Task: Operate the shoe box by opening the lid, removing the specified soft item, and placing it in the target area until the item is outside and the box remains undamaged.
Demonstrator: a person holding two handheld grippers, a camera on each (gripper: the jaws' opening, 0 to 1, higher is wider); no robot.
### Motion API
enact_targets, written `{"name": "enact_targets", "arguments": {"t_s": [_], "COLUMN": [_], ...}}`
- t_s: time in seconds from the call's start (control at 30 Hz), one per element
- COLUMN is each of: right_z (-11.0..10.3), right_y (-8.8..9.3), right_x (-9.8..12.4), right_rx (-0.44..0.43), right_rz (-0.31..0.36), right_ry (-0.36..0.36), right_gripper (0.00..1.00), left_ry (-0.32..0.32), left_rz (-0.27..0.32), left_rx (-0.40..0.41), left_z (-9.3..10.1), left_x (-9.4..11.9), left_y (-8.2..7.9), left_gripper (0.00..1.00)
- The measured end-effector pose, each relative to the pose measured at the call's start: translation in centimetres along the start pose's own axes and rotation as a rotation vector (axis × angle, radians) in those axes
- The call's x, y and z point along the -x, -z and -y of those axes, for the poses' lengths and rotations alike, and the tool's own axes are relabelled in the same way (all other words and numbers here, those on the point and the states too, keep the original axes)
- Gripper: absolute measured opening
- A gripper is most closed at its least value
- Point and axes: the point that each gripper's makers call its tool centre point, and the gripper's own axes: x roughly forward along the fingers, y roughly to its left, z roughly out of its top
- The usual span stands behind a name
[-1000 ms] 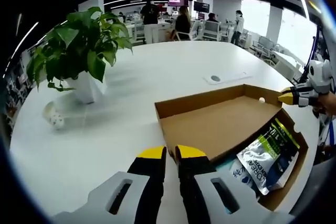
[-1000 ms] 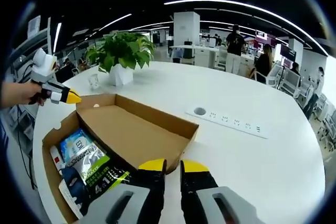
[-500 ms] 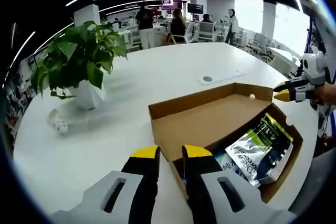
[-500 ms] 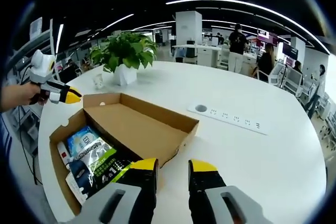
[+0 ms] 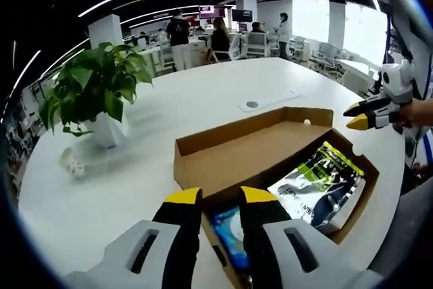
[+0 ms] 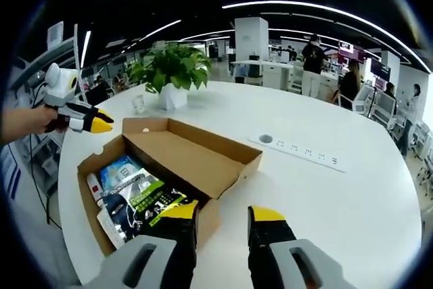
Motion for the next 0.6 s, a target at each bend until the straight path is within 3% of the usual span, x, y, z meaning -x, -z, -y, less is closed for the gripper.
{"name": "enact_targets", "arguments": {"t_s": [0.5, 0.6], "right_z": [-2.6, -3.1], "right_y": [-0.2, 0.1], "right_x": [1.5, 1.8], "right_rx": [0.023, 0.021], "right_rz": [0.028, 0.024], "right_ry": [-0.089, -0.107], "right_gripper": [0.36, 0.39], "left_ry": [0.116, 0.154], "left_rz": [-0.077, -0.092], "left_rx": [0.036, 0.074], "left_z": [4.5, 5.5], "left_x": [-0.2, -0.2], "left_y": [3.6, 4.1], "left_gripper": [0.30, 0.31]}}
